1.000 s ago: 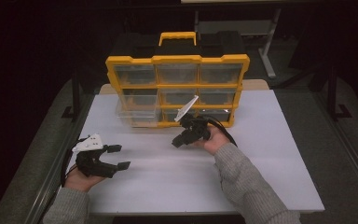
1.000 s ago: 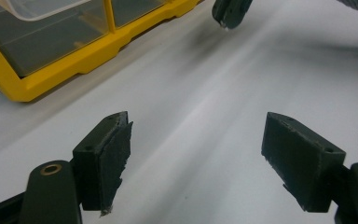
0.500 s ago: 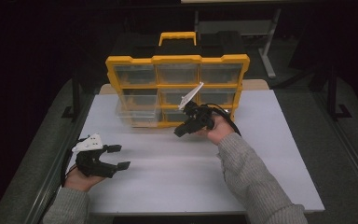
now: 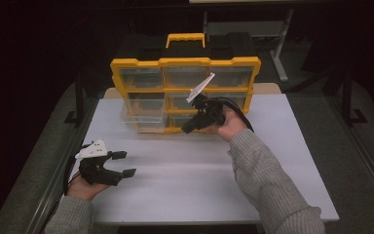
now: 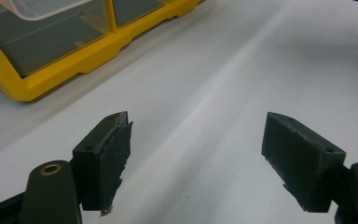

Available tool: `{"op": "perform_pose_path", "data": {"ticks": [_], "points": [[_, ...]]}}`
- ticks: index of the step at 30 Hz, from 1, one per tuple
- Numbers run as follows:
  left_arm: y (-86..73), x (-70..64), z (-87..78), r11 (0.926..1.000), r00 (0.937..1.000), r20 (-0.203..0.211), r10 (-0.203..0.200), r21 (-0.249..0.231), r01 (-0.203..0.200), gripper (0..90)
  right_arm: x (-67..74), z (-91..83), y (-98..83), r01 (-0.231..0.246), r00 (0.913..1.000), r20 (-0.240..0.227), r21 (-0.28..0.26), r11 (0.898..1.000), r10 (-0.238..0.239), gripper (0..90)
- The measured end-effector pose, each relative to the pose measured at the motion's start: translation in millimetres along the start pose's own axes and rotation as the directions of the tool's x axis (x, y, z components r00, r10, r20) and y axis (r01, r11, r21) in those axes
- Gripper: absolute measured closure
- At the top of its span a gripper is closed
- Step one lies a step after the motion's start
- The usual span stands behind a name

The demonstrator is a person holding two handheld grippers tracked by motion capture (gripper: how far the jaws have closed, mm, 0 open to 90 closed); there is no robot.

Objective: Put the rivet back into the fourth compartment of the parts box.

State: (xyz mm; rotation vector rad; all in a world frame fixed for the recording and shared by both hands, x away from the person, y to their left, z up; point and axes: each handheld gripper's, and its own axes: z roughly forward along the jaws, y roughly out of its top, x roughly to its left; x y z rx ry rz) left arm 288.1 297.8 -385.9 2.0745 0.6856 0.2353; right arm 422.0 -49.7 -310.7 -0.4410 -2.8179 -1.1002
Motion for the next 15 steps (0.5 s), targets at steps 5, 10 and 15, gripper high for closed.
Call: {"op": "perform_pose_path", "data": {"ticks": [5, 10, 15], "points": [[-0.1, 0.5, -0.4, 1.0000, 1.0000, -0.001, 0.002, 0.000, -0.002, 23.1, -0.8, -7.2, 9.0, 0.027, 0.9996, 0.007, -0.011, 1.000, -0.027, 80.3], [-0.1, 0.2, -0.4, 1.0000, 1.0000, -0.002, 0.002, -0.005, -0.002, 23.1, 0.5, -14.9, 18.5, 0.043, 0.9989, 0.020, -0.012, 0.999, -0.043, 80.3], [0.0, 0.3, -0.7, 1.0000, 1.0000, -0.005, 0.003, -0.004, -0.003, 23.0, 3.5, -21.3, 28.3, 0.056, 0.9979, 0.033, -0.014, 0.998, -0.056, 80.3]]}}
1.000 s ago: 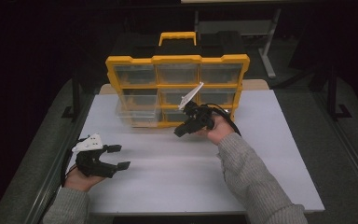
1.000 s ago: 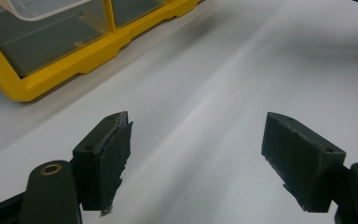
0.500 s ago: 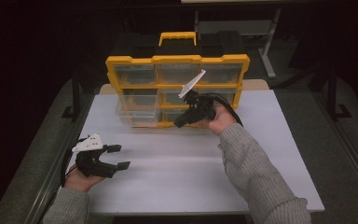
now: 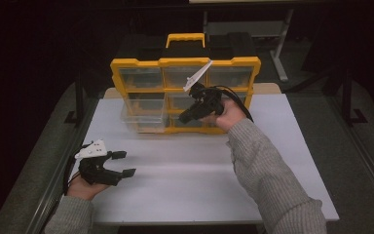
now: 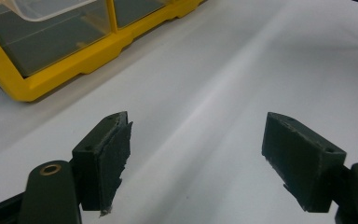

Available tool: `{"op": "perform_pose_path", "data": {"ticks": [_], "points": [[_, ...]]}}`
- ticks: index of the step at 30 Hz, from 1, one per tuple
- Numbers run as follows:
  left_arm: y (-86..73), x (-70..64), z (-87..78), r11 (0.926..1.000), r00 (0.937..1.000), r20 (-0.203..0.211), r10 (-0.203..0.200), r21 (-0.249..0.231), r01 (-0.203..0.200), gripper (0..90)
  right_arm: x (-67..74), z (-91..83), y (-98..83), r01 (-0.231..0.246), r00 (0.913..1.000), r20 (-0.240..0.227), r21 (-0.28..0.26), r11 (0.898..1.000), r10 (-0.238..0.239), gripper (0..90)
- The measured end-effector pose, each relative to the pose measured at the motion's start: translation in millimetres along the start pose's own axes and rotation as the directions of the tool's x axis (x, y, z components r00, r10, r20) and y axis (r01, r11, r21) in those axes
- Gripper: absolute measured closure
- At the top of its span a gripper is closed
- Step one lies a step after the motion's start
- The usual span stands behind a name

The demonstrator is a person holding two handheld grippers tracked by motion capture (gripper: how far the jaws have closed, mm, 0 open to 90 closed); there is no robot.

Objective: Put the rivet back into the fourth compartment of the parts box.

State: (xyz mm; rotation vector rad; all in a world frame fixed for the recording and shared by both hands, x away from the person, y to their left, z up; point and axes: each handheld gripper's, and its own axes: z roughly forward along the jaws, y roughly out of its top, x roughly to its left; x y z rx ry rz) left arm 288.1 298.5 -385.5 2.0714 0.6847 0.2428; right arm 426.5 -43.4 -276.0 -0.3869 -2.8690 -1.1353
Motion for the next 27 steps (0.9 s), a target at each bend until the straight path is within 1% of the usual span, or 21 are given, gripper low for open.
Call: {"op": "perform_pose_path", "data": {"ticks": [1, 2, 3, 7, 8, 9, 10, 13, 14, 16, 17, 22, 25, 27], "points": [[0.0, -0.1, 0.0, 1.0000, 1.0000, -0.001, -0.001, 0.001, 0.001, 22.8, 0.0, -1.0, 2.2, 0.005, 1.0000, -0.006, -0.003, 1.000, -0.005, 80.3], [-0.1, 0.1, 0.1, 1.0000, 1.0000, 0.000, 0.001, 0.000, -0.001, 22.7, 1.5, -2.7, 4.4, -0.006, 1.0000, -0.002, 0.007, 1.000, 0.006, 80.3], [-0.1, 0.1, 0.1, 1.0000, 1.0000, 0.000, 0.000, 0.001, 0.000, 22.7, 0.6, -3.3, 6.9, 0.015, 0.9999, 0.001, -0.002, 1.000, -0.015, 80.3], [-0.1, 0.4, -0.3, 1.0000, 1.0000, -0.002, 0.001, 0.001, -0.001, 22.4, 2.1, -7.4, 16.4, 0.014, 0.9999, 0.000, 0.004, 1.000, -0.014, 80.3], [0.2, 1.1, -0.6, 0.9999, 0.9999, -0.004, 0.010, 0.004, -0.010, 22.3, 2.1, -8.2, 18.9, 0.022, 0.9997, 0.004, 0.001, 1.000, -0.022, 80.3], [0.1, 0.7, -0.5, 1.0000, 1.0000, -0.004, 0.005, 0.002, -0.005, 22.2, 2.7, -9.2, 21.4, 0.020, 0.9998, 0.004, 0.005, 1.000, -0.020, 80.3], [0.1, 0.5, -0.4, 1.0000, 1.0000, -0.004, 0.002, -0.002, -0.002, 22.2, 2.2, -9.5, 24.0, 0.037, 0.9993, 0.007, -0.005, 0.999, -0.037, 80.3], [0.1, 0.4, -0.7, 1.0000, 1.0000, -0.007, -0.002, -0.005, 0.002, 22.0, 3.2, -10.2, 31.1, 0.045, 0.9990, 0.005, -0.008, 0.999, -0.045, 80.3], [0.2, 0.6, -0.8, 1.0000, 1.0000, -0.007, -0.002, -0.006, 0.002, 22.0, 3.3, -10.5, 33.6, 0.055, 0.9984, 0.009, -0.006, 0.998, -0.055, 80.3], [0.2, 1.0, -0.9, 1.0000, 1.0000, -0.010, -0.001, -0.008, 0.001, 22.0, 4.8, -12.4, 38.3, 0.047, 0.9988, 0.009, 0.000, 0.999, -0.047, 80.3], [0.2, 1.0, -1.1, 1.0000, 1.0000, -0.009, -0.002, -0.009, 0.002, 21.9, 4.2, -12.5, 40.7, 0.058, 0.9983, 0.009, -0.011, 0.998, -0.058, 80.3], [0.3, 0.8, -1.9, 0.9999, 0.9999, -0.010, -0.010, -0.009, 0.009, 22.0, 5.6, -12.2, 54.5, 0.076, 0.9970, 0.014, -0.011, 0.997, -0.076, 80.3], [-0.1, 0.9, -1.9, 0.9998, 0.9998, -0.012, -0.013, -0.016, 0.013, 21.9, 6.4, -8.8, 63.0, 0.090, 0.9960, 0.007, -0.017, 0.996, -0.090, 80.3], [-0.3, 1.6, -2.5, 0.9999, 0.9999, -0.014, -0.007, -0.015, 0.007, 22.0, 7.4, -5.7, 68.3, 0.093, 0.9957, 0.001, -0.013, 0.996, -0.093, 80.3]]}}
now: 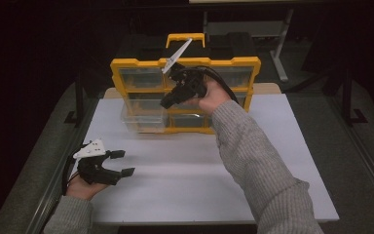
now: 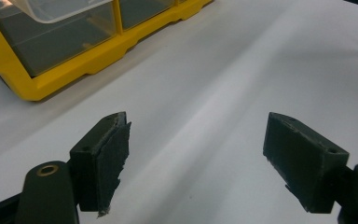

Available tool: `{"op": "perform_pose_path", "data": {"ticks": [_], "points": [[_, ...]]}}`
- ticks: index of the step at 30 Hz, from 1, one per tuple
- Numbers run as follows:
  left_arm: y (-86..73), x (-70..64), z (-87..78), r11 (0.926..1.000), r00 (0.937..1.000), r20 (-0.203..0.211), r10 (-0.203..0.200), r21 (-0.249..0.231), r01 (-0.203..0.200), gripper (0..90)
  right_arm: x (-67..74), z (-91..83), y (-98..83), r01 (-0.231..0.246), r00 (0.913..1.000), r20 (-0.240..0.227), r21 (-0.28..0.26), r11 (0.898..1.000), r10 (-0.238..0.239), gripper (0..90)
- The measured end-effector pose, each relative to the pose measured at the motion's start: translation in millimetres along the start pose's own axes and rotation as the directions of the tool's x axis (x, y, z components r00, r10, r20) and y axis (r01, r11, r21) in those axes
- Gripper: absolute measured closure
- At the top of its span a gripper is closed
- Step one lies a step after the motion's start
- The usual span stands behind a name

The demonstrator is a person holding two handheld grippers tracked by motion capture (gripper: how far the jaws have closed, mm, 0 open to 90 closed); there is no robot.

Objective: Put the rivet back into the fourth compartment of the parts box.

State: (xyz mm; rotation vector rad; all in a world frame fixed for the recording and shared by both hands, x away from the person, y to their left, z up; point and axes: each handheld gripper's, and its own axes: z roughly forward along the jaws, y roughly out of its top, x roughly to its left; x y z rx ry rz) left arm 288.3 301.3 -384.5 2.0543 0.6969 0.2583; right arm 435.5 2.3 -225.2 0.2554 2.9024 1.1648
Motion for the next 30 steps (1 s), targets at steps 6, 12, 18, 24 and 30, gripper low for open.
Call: {"op": "perform_pose_path", "data": {"ticks": [6, 12, 18, 24, 30], "points": [[-0.1, 0.8, -0.8, 1.0000, 1.0000, -0.005, 0.006, 0.003, -0.006, 21.9, 0.8, 10.5, 13.2, 0.014, 0.9998, -0.013, 0.003, 1.000, -0.014, 80.3], [-0.4, 0.9, -0.7, 1.0000, 1.0000, -0.004, 0.002, 0.003, -0.002, 21.9, -0.1, 20.2, 23.3, 0.024, 0.9995, -0.019, 0.008, 1.000, -0.024, 80.2], [-1.1, 1.1, -1.1, 1.0000, 1.0000, -0.001, -0.004, 0.008, 0.004, 21.8, 0.1, 29.9, 31.2, 0.027, 0.9994, -0.023, 0.020, 0.999, -0.027, 80.2], [-1.1, 0.6, -1.8, 0.9999, 0.9999, 0.001, -0.011, 0.000, 0.011, 21.7, -0.8, 37.4, 39.7, 0.043, 0.9987, -0.027, 0.019, 0.999, -0.042, 80.2], [-1.6, 0.0, -1.4, 0.9998, 0.9999, 0.002, -0.017, -0.007, 0.017, 21.8, -1.9, 49.8, 42.1, 0.044, 0.9987, -0.027, 0.038, 0.998, -0.043, 80.1]]}}
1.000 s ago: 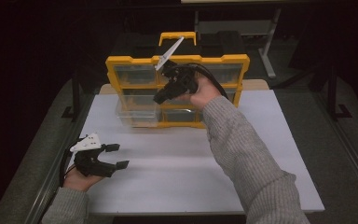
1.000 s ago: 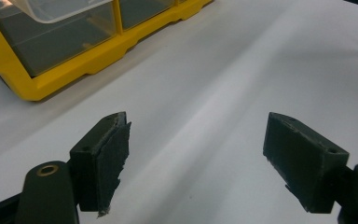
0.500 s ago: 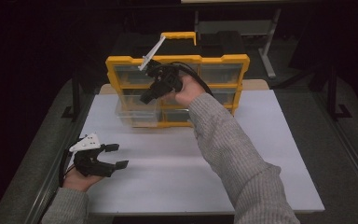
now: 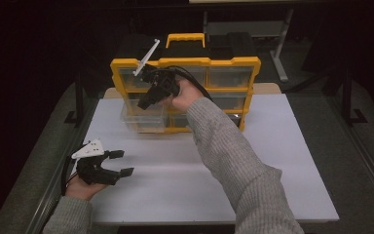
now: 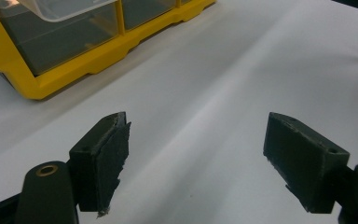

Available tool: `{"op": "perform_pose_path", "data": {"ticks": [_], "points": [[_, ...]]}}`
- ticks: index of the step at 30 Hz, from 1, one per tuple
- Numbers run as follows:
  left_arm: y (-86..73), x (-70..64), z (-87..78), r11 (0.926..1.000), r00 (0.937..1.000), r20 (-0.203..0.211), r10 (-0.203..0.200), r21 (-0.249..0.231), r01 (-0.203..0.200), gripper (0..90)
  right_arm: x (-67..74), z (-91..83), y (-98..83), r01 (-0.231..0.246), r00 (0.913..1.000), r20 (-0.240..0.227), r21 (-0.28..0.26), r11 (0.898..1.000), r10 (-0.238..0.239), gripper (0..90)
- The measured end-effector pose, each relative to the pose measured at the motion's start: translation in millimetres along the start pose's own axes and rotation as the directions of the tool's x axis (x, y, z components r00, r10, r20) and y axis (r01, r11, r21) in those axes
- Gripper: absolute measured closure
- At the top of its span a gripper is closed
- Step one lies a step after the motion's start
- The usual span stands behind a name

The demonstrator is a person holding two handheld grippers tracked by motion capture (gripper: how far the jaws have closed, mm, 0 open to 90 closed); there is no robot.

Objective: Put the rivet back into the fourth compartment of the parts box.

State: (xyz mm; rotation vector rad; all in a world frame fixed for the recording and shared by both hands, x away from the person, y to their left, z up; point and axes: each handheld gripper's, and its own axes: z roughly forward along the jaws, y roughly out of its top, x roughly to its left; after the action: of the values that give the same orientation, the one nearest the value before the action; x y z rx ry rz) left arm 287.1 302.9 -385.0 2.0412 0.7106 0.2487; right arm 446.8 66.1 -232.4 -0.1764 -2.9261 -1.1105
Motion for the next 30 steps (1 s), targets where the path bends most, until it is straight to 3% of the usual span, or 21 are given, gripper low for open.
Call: {"op": "perform_pose_path", "data": {"ticks": [7, 19, 30], "points": [[-0.1, 0.3, -1.0, 1.0000, 1.0000, -0.004, -0.002, -0.006, 0.002, 21.8, -1.1, 15.4, 0.8, 0.010, 0.9999, -0.011, 0.022, 1.000, -0.009, 80.1], [0.0, 0.0, -0.5, 1.0000, 1.0000, -0.004, 0.004, 0.003, -0.004, 21.9, -6.1, 31.8, -9.5, -0.015, 0.9999, -0.006, 0.067, 0.998, 0.015, 79.6], [-0.5, 0.1, 0.0, 1.0000, 1.0000, -0.005, 0.000, 0.004, 0.000, 21.9, -5.6, 22.7, -13.3, -0.031, 0.9994, 0.017, 0.045, 0.999, 0.030, 77.2]]}}
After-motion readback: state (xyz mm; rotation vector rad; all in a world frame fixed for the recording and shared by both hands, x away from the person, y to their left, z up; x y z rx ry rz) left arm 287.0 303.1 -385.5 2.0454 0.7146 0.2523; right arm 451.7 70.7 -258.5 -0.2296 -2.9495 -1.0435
